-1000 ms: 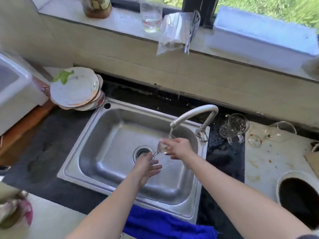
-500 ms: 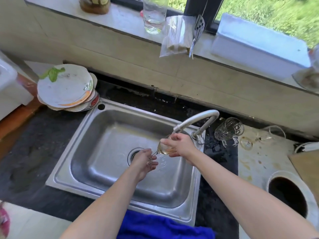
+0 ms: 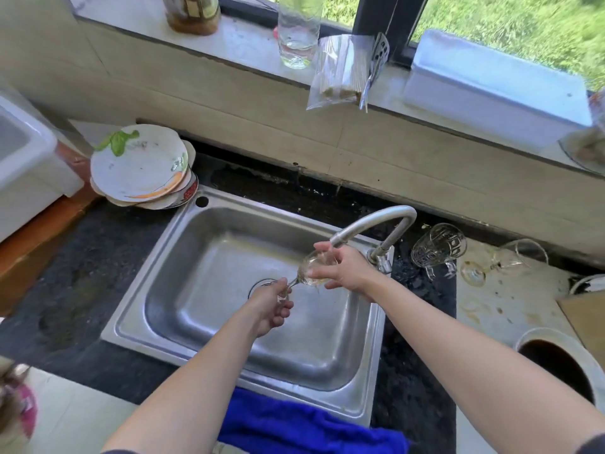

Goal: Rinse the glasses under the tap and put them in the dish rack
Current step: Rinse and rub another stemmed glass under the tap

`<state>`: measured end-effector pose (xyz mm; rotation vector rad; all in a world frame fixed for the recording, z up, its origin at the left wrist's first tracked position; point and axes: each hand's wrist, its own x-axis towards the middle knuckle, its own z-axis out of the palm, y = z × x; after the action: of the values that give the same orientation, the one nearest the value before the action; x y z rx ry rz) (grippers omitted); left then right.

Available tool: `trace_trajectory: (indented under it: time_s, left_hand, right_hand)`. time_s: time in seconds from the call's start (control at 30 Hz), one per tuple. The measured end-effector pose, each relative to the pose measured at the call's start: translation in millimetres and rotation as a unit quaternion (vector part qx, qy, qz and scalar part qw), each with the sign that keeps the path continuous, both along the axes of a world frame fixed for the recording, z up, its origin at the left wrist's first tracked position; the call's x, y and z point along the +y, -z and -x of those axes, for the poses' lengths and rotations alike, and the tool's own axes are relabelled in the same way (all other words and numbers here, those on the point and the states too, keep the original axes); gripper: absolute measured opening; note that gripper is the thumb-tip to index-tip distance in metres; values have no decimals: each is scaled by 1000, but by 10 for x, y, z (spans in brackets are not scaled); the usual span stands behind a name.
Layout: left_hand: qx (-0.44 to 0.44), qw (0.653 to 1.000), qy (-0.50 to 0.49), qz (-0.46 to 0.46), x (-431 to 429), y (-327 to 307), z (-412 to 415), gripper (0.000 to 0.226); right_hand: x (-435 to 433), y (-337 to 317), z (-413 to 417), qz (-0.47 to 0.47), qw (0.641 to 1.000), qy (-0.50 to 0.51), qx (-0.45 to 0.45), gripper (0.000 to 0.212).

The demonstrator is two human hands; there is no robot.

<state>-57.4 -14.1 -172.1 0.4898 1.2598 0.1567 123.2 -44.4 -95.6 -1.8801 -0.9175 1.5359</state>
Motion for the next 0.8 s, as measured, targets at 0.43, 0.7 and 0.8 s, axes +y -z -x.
trace_trajectory:
  time_s: [0.43, 0.7, 0.8]
  left_hand:
    - [34, 999, 19, -10, 28, -172, -2, 21]
    - [-14, 999, -23, -36, 83, -214, 111, 10]
    - [-20, 1000, 21, 1, 90, -250, 154, 21]
  right_hand:
    - [-7, -27, 5, -46, 999, -9, -1, 56]
    - [-31, 27, -46, -11, 1000, 2, -5, 64]
    - [-10, 2, -64, -28, 999, 6, 20, 61]
